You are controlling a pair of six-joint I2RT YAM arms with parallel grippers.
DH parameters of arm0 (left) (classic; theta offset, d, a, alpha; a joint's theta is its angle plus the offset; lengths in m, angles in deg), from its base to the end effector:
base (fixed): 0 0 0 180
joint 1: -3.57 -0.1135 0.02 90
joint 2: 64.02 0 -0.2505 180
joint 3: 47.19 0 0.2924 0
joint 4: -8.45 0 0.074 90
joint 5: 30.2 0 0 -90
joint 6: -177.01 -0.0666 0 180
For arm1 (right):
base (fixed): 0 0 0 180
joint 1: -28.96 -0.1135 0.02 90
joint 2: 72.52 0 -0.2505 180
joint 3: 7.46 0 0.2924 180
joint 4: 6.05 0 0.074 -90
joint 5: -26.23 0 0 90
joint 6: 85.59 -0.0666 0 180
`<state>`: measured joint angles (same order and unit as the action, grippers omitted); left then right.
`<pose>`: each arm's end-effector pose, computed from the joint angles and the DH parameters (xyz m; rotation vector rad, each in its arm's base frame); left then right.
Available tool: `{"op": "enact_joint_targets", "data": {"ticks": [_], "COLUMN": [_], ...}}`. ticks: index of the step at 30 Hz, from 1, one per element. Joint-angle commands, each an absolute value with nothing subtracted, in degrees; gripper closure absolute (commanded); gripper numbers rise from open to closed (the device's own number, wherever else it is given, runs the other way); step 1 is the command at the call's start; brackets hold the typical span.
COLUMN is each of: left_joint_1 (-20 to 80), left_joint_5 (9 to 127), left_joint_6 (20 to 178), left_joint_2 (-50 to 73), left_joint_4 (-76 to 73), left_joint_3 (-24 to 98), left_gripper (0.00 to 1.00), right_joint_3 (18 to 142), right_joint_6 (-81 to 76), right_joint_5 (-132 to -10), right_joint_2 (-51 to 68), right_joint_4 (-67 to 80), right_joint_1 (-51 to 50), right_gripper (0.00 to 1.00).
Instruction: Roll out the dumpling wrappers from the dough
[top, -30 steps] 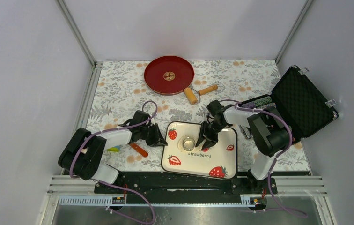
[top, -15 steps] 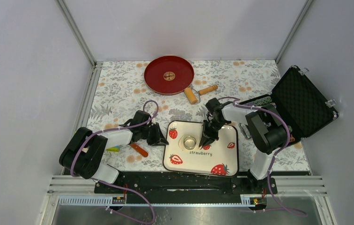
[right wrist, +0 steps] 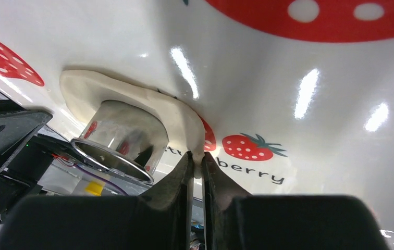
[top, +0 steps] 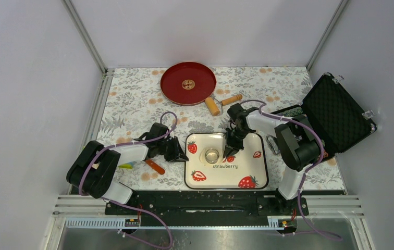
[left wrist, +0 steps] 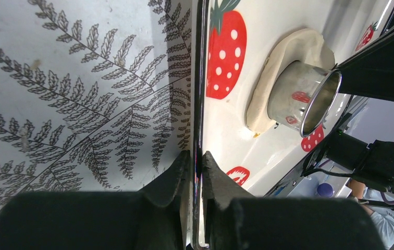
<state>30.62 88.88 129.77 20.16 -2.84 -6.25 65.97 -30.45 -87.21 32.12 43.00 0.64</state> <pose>0.2385 -0.1581 0.0547 -0.1481 2.7228 -1.0753 0.3010 0.1923 0.0712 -0.1181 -2.9963 -0.6636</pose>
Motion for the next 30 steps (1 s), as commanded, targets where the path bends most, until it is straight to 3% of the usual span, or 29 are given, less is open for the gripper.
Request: {"op": "enact_joint_targets", "data": {"ticks": [1,30], "left_joint_1": [31.2,32.0], "left_joint_5": [85.7,85.1], "left_joint_6": [129.2,128.8], "left_joint_2": [21.4,22.0], "left_joint_4": [-4.5,-5.2], "left_joint_3": [-6.6,-6.0], "left_gripper": [1.00,1.00], "right_joint_3": [69.3,82.6], "right_joint_6": [-28.5,-23.0], "right_joint_5": [-84.2,-80.6], "right_joint_2": [32.5,38.7], "right_joint_4": [46.1,54.4], "right_joint_1": [0.8,3.2], "right_gripper": [0.86,0.84]}}
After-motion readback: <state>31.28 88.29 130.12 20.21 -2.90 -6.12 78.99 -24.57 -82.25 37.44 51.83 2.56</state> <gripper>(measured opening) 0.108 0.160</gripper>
